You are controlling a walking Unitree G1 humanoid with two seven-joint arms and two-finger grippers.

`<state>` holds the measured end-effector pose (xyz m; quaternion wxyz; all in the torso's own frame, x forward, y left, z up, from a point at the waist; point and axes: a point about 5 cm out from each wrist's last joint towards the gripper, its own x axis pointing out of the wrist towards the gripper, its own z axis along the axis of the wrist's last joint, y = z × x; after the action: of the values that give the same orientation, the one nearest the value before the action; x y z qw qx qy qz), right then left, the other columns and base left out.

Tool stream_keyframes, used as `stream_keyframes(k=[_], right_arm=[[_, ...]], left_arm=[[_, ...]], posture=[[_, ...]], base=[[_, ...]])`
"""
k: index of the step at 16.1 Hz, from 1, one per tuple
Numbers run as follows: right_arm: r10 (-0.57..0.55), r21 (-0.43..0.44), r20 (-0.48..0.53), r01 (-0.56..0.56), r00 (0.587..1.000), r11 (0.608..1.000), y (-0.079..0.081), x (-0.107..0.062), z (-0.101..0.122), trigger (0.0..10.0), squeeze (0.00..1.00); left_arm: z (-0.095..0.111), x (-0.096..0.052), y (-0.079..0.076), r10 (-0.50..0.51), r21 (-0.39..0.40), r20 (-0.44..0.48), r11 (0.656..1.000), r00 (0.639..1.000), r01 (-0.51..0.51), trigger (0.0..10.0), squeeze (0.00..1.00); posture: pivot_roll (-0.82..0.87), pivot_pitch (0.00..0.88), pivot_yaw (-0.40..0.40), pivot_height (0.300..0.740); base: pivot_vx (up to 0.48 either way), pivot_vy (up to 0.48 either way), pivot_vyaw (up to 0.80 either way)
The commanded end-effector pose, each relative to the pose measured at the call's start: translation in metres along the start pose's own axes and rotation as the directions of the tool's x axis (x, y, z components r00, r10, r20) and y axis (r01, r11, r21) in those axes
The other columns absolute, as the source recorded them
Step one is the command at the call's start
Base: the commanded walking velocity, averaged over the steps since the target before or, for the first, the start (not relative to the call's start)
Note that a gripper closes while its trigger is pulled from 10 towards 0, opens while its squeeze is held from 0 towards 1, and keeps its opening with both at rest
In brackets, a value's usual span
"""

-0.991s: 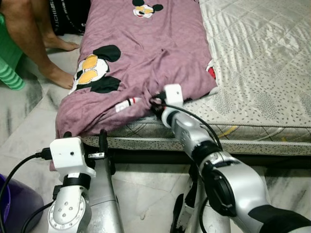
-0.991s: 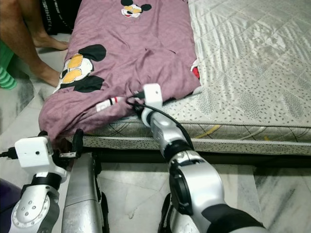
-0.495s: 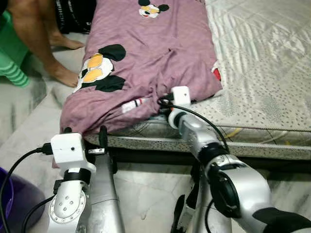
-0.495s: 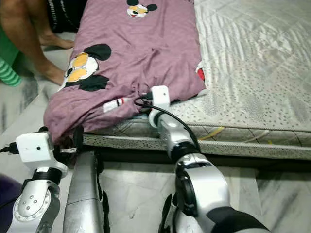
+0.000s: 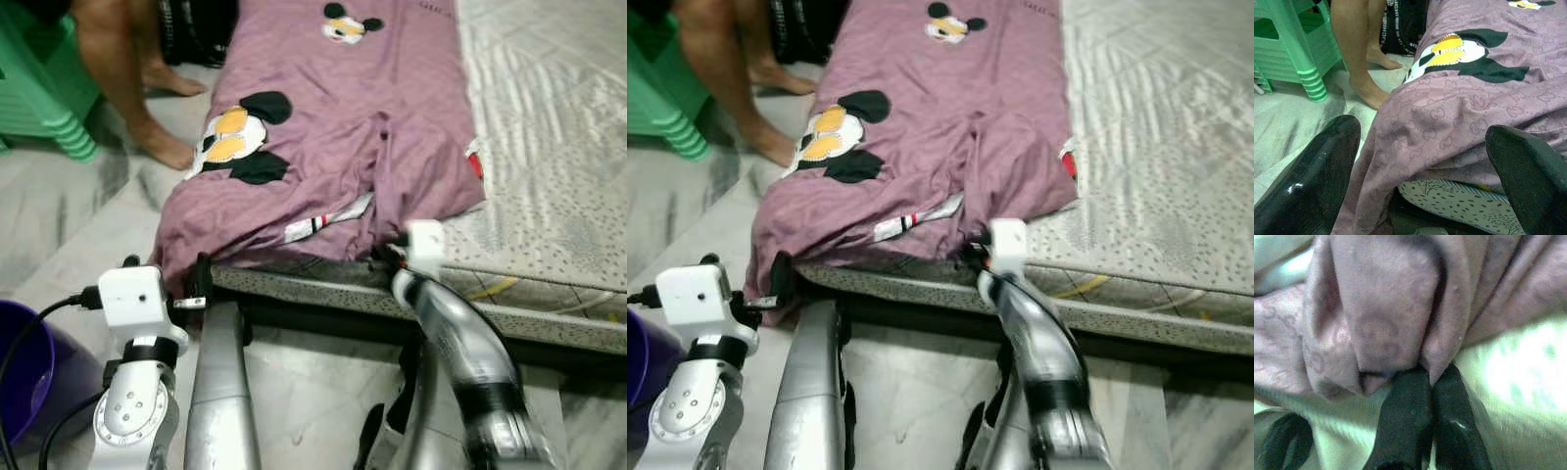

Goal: Clean up the room

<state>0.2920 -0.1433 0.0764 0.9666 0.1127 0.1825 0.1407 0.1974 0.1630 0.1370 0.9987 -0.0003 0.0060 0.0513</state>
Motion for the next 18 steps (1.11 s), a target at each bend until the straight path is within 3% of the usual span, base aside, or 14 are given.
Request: stream_keyframes(k=[1, 3, 4, 5, 6, 7, 9, 11, 14, 16, 18], right_arm=[[-0.099, 0.062, -0.078, 0.104, 0.992, 0.993, -0.015, -0.027, -0.015, 0.0, 0.0], [-0.091, 0.099, -0.118, 0.102, 0.989, 0.99, -0.005, -0.048, -0.027, 0.0, 0.0], [-0.093, 0.095, -0.154, 0.108, 0.984, 0.99, -0.003, -0.055, -0.035, 1.5, 0.0], [-0.118, 0.062, -0.185, 0.131, 0.976, 0.989, -0.004, -0.058, -0.04, 10.0, 0.0], [-0.153, 0.018, -0.194, 0.159, 0.969, 0.987, -0.004, -0.061, -0.037, 10.0, 1.0], [-0.177, -0.016, -0.174, 0.177, 0.969, 0.984, -0.004, -0.059, -0.031, 10.0, 1.0], [-0.221, -0.201, -0.055, 0.206, 0.974, 0.958, -0.003, -0.057, -0.005, 10.0, 1.0], [-0.226, -0.346, 0.101, 0.247, 0.969, 0.905, -0.005, -0.052, 0.022, 10.0, 1.0], [-0.096, -0.303, 0.189, 0.151, 0.977, 0.941, 0.009, -0.03, 0.053, 10.0, 1.0], [0.076, -0.223, 0.152, -0.04, 0.985, 0.974, 0.033, -0.009, 0.067, 10.0, 1.0], [0.19, -0.215, 0.055, -0.174, 0.98, 0.961, 0.048, -0.002, 0.06, 10.0, 1.0]], left_arm=[[-0.005, 0.001, -0.002, -0.016, -0.003, -0.02, 1.0, 1.0, 0.016, 10.0, 0.0], [-0.007, 0.003, -0.005, -0.035, -0.008, -0.024, 0.999, 0.999, 0.035, 10.0, 0.0], [-0.007, 0.005, -0.007, -0.046, -0.01, -0.026, 0.999, 0.999, 0.046, 10.0, 0.0], [-0.008, 0.008, -0.007, -0.052, -0.01, -0.027, 0.999, 0.998, 0.051, 10.0, 0.0], [-0.008, 0.009, -0.008, -0.058, -0.01, -0.029, 0.998, 0.998, 0.058, 10.0, 0.0], [-0.009, 0.011, -0.009, -0.064, -0.008, -0.034, 0.998, 0.997, 0.064, 10.0, 0.0], [-0.01, 0.014, -0.008, -0.067, -0.003, -0.035, 0.998, 0.997, 0.067, 10.0, 0.0], [-0.01, 0.017, -0.007, -0.06, 0.007, -0.033, 0.998, 0.998, 0.061, 10.0, 0.0], [-0.008, 0.021, -0.004, -0.048, 0.01, -0.015, 0.999, 0.999, 0.049, 10.0, 0.0], [-0.006, 0.024, -0.004, -0.049, 0.009, 0.003, 0.999, 0.999, 0.049, 10.0, 0.0], [-0.005, 0.027, -0.004, -0.049, 0.009, 0.009, 0.999, 0.999, 0.048, 10.0, 0.0]], posture=[[0.13, 0.155, -0.031, 0.508], [0.12, 0.147, -0.025, 0.508], [0.11, 0.142, -0.022, 0.508], [0.11, 0.135, -0.015, 0.508], [0.1, 0.13, -0.011, 0.508], [0.1, 0.127, -0.009, 0.508], [0.1, 0.116, -0.005, 0.508], [0.1, 0.11, -0.005, 0.508], [0.11, 0.096, 0.0, 0.508], [0.11, 0.088, 0.002, 0.508], [0.11, 0.079, 0.002, 0.508]], base=[[0.0, 0.0, 0.0], [0.0, 0.0, 0.0], [0.0, 0.0, 0.0], [0.0, 0.0, 0.0], [0.0, 0.0, 0.0], [0.0, 0.0, 0.0], [0.0, 0.0, 0.0], [0.0, 0.0, 0.0], [0.0, 0.0, 0.0], [0.0, 0.0, 0.0], [0.0, 0.0, 0.0]])
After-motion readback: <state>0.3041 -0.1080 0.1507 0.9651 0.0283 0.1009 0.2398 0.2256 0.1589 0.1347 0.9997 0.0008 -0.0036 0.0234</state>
